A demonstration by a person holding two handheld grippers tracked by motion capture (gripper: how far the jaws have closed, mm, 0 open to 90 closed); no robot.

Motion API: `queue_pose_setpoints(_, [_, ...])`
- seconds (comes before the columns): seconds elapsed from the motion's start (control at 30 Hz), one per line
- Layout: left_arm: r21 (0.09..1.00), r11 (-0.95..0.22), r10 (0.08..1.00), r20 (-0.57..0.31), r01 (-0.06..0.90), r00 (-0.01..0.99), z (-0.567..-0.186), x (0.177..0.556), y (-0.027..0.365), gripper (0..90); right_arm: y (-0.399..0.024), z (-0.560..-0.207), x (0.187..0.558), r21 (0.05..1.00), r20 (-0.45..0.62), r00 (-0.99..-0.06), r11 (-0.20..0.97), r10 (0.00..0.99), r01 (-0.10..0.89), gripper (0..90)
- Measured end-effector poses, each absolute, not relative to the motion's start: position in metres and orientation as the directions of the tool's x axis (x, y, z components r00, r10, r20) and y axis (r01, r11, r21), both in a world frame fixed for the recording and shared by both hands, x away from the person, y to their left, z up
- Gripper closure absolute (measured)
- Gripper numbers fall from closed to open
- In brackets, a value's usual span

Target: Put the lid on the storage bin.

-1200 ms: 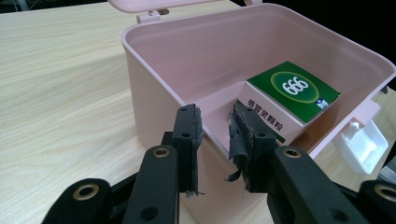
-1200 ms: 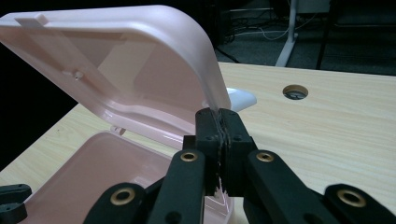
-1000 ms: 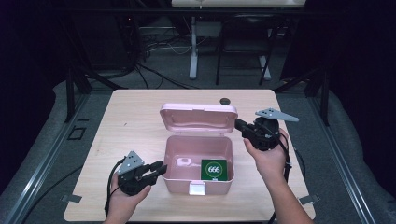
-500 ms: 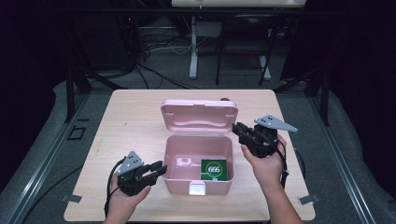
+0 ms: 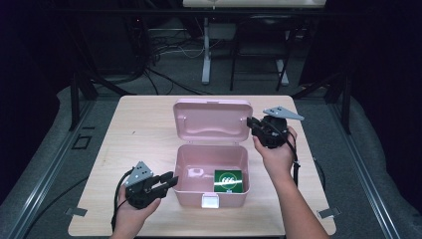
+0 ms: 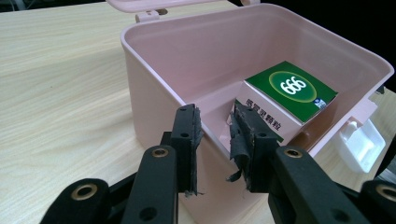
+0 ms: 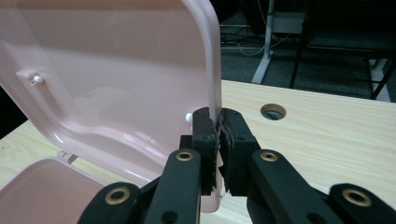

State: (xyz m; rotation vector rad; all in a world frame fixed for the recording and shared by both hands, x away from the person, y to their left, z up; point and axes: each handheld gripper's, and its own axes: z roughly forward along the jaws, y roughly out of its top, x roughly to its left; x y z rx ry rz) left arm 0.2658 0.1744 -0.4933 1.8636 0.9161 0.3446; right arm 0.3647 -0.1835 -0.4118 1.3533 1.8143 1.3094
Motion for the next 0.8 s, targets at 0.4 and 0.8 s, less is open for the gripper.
queue_pose_setpoints(0.4, [0.865,-0.242,0.727,-0.138,0.439,0.673,-0.49,0.268,0.174,70.0,-0.183,-0.417,0.34,0.935,0.094,-0.367,0.045,0.925,0.353,85.4])
queue_pose_setpoints(0.8, [0.905,-0.211,0.751,-0.093,0.37,0.654,-0.451,0.289,0.171,61.0,-0.184,-0.421,0.33,0.945,0.067,-0.383,0.065,0.921,0.321,84.9])
